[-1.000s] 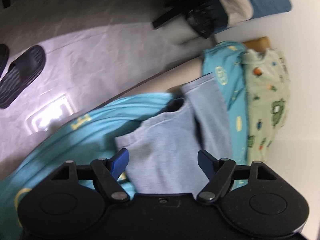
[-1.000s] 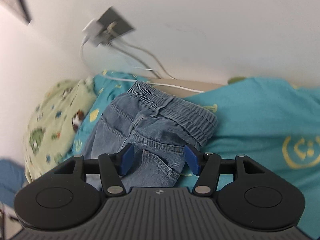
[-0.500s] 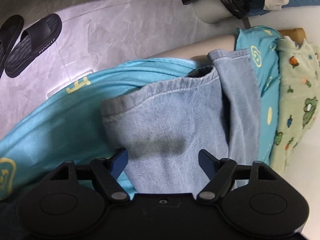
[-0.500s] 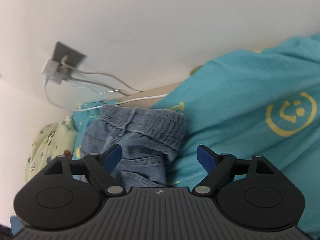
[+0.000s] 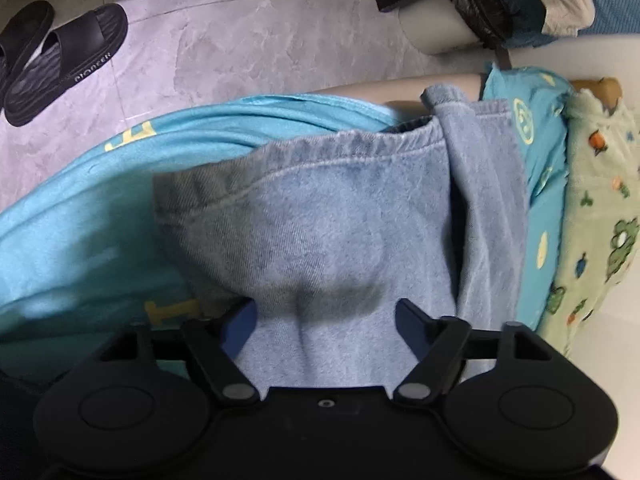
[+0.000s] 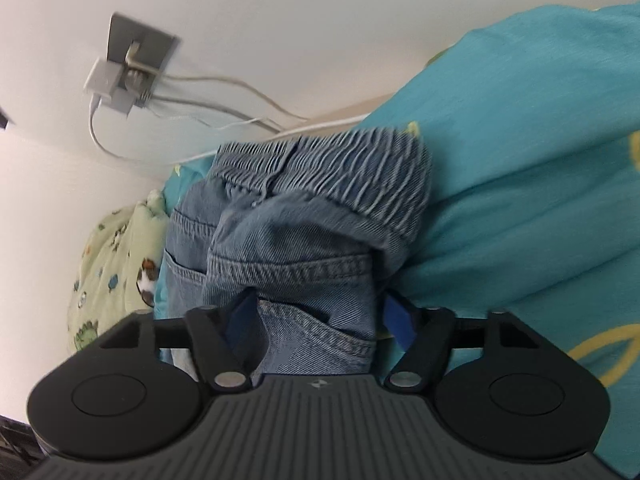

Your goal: Fold clothes

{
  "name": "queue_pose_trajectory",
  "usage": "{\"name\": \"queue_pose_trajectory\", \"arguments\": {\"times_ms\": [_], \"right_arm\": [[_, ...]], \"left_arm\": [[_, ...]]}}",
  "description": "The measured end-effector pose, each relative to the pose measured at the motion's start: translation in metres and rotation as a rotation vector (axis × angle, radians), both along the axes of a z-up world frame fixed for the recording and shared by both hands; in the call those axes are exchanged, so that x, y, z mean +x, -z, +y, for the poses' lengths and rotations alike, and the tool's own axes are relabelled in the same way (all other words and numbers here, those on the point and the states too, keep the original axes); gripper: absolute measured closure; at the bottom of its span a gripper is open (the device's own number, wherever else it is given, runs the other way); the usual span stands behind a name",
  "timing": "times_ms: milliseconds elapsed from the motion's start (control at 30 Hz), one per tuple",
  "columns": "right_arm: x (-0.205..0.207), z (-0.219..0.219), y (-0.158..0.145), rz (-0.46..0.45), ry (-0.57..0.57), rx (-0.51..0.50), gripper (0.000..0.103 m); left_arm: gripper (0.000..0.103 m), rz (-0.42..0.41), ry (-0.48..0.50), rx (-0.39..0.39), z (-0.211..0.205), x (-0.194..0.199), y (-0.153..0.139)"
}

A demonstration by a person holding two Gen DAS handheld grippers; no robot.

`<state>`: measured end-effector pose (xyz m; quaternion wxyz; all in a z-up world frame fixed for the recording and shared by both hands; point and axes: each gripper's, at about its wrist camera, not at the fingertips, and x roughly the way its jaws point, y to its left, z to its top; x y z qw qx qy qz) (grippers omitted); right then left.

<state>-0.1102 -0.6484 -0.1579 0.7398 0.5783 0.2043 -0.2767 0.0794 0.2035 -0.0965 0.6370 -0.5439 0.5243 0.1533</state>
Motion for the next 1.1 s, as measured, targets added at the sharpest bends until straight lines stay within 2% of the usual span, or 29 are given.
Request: {"name": "queue_pose_trajectory", "arguments": {"times_ms": [33, 67, 100, 133, 167, 233, 333, 433, 500, 533, 567, 633, 700, 833, 933, 1100], "right_arm": [[0.002, 0.002, 0.0, 0.011, 0.004, -0.009, 0.049], [0.003, 0.004, -0.001, 0.02, 0.011, -0.027, 0.071], [0.004, 0.006, -0.004, 0.022, 0.019, -0.048, 0.083], [0.004, 0.008, -0.008, 0.019, 0.025, -0.07, 0.086], [0.004, 0.01, -0.013, 0.009, 0.029, -0.093, 0.096], [0.003, 0.014, -0.025, -0.015, 0.029, -0.127, 0.098], [0.005, 0.017, -0.046, -0.041, 0.003, -0.183, 0.1], [0.008, 0.019, -0.065, -0.053, -0.027, -0.238, 0.1], [0.01, 0.018, -0.073, -0.052, -0.041, -0.263, 0.1], [0.011, 0.019, -0.075, -0.043, -0.048, -0.272, 0.1], [0.012, 0.019, -0.075, -0.036, -0.051, -0.272, 0.1], [0.011, 0.02, -0.072, -0.029, -0.046, -0.258, 0.1], [0.011, 0.021, -0.068, -0.023, -0.036, -0.247, 0.1], [0.011, 0.019, -0.063, -0.011, -0.019, -0.219, 0.1], [0.011, 0.021, -0.065, -0.005, -0.018, -0.224, 0.1], [0.013, 0.024, -0.063, 0.008, 0.002, -0.231, 0.1]], "left_arm": [[0.05, -0.012, 0.001, -0.001, 0.0, 0.0, -0.001], [0.062, -0.026, 0.0, -0.005, 0.001, 0.0, -0.002], [0.068, -0.041, -0.002, -0.011, 0.001, -0.001, -0.004], [0.078, -0.058, -0.004, -0.012, 0.002, -0.001, -0.006], [0.089, -0.076, -0.006, -0.01, 0.003, -0.002, -0.009], [0.101, -0.131, -0.016, -0.012, 0.005, -0.003, -0.016], [0.102, -0.221, -0.021, 0.019, 0.01, -0.007, -0.031], [0.102, -0.242, -0.006, 0.004, 0.019, -0.009, -0.039], [0.098, -0.222, 0.002, -0.008, 0.03, -0.01, -0.039], [0.09, -0.197, 0.002, 0.005, 0.035, -0.013, -0.039], [0.075, -0.162, -0.007, 0.024, 0.039, -0.017, -0.039], [0.051, -0.086, -0.042, 0.042, 0.046, -0.028, -0.038], [0.04, -0.066, -0.042, 0.052, 0.049, -0.034, -0.036], [0.033, 0.005, -0.07, 0.06, 0.052, -0.031, -0.026], [0.025, 0.054, -0.093, 0.103, 0.049, -0.028, -0.024], [0.025, 0.074, -0.073, 0.123, 0.037, -0.014, -0.011]]}}
